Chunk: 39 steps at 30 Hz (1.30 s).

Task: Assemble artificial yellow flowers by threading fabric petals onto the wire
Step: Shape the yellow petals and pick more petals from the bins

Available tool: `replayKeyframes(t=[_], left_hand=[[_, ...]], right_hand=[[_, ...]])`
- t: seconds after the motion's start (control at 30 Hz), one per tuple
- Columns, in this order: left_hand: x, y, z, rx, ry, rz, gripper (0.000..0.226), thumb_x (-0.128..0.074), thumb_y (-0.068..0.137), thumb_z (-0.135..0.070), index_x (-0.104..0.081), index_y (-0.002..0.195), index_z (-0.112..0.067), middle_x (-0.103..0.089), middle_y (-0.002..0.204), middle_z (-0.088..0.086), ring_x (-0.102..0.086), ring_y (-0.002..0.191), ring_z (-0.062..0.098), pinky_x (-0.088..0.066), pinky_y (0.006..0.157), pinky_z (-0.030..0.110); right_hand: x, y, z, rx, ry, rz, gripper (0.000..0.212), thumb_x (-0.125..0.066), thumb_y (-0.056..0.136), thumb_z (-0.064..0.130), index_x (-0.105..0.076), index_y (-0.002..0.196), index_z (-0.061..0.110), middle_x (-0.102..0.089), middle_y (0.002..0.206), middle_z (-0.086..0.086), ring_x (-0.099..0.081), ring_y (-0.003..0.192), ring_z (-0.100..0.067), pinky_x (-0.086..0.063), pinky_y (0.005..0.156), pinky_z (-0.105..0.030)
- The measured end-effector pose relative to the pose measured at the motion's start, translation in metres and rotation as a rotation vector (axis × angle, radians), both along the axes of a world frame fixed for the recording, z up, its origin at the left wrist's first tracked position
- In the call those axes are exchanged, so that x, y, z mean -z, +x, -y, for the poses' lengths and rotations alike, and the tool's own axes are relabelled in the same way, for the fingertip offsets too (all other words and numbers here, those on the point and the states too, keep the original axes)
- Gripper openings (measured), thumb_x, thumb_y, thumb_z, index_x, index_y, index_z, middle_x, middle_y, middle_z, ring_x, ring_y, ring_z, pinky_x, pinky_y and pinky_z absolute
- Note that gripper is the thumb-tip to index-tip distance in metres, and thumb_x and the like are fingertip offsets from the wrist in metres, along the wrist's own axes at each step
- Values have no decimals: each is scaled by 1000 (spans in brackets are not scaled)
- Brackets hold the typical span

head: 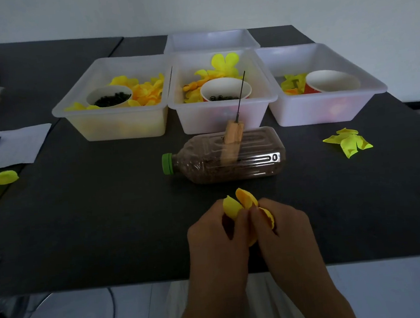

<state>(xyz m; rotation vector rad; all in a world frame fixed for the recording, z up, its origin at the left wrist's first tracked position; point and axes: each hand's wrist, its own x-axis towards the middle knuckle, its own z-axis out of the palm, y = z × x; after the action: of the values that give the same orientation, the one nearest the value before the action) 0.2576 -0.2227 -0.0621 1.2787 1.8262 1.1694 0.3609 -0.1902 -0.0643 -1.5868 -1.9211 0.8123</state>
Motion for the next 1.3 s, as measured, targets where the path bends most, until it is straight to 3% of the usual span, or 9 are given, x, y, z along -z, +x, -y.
replayKeyframes(t=[0.1,0.17,0.37,0.5,0.8,0.9,1.03,1.17,1.3], left_hand=[[-1,-11,1,62,-33,-10,16,-67,91,-25,-59,81,-35,-63,79,-15,-59,82,-10,-44,67,3],[-1,-14,0,28,-62,-56,15,-67,91,-27,-59,81,-35,-63,81,-15,-61,77,-3,-46,64,5],[2,-2,2,-130,-5,-41,17,-67,90,-33,-55,78,-29,-60,73,-11,-51,81,-20,-39,63,-1],[-2,6,3,-145,-7,-75,22,-65,90,-36,-48,77,-36,-57,78,-15,-57,78,-8,-39,64,-2],[-7,3,7,-166,131,-63,27,-67,88,-22,-49,77,-38,-56,76,-19,-49,88,-24,-39,69,-3],[-9,4,6,-190,186,-71,30,-68,87,-20,-49,76,-40,-55,75,-21,-48,89,-26,-37,70,-5],[-10,6,3,-260,304,-37,23,-68,84,-20,-55,76,-38,-63,73,-17,-57,87,-14,-41,67,-1],[-15,9,1,-267,353,21,12,-65,82,-26,-57,77,-35,-60,97,-31,-59,86,-11,-42,67,1],[-16,8,-3,-255,322,115,14,-65,87,-24,-58,77,-31,-63,80,-27,-60,74,-8,-43,60,4]], right_hand=[[-1,-5,1,-48,-99,109,24,-40,100,33,-46,78,26,-56,81,1,-54,78,-14,-47,78,-27],[-1,-9,2,-46,-76,88,24,-41,99,33,-47,77,25,-56,78,2,-55,76,-14,-48,75,-29],[-1,-10,-4,131,-107,51,30,-48,95,34,-45,67,24,-54,71,0,-51,69,-15,-44,67,-29],[-3,-4,-3,236,-19,-92,33,-52,91,29,-48,58,23,-52,59,0,-50,58,-13,-36,57,-26],[-6,9,-12,232,-66,-69,33,-51,95,23,-51,62,20,-53,61,-2,-52,59,-14,-36,56,-24],[-10,8,-11,250,-2,-113,37,-50,95,19,-48,58,18,-47,54,1,-49,50,-7,-32,48,-14],[-15,9,-8,309,107,-201,43,-50,96,20,-44,54,17,-43,48,1,-43,46,-10,-33,48,-22],[-22,12,-10,335,170,-199,44,-50,96,20,-41,52,18,-40,47,3,-40,47,-12,-27,52,-23],[-21,6,-6,356,303,-238,39,-47,95,30,-42,57,23,-43,50,4,-42,47,-7,-29,51,-20]])
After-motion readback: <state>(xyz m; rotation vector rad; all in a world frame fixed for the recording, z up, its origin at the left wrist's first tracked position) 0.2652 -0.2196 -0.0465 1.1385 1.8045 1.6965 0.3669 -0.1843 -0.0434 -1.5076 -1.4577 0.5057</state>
